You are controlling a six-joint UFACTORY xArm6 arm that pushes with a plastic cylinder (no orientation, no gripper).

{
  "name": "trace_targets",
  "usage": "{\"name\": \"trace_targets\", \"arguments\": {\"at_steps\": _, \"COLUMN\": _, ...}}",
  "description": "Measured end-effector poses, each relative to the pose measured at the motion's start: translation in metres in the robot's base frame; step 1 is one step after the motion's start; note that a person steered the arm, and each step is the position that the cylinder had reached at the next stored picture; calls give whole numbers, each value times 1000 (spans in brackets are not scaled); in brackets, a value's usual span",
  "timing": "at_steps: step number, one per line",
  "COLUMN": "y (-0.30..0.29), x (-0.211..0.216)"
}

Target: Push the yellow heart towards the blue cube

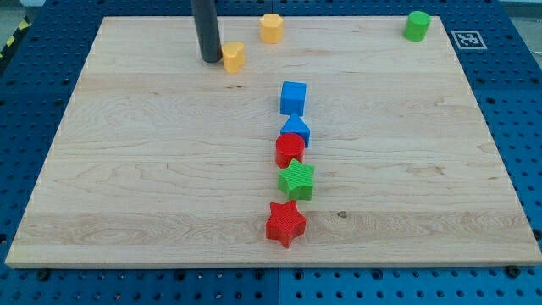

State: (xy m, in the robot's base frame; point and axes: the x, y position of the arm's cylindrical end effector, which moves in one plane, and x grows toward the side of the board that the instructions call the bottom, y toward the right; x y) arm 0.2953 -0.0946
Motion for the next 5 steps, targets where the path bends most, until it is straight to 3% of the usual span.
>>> {"name": "trace_targets", "arguments": {"at_steps": 5, "y": 1, "x": -3}}
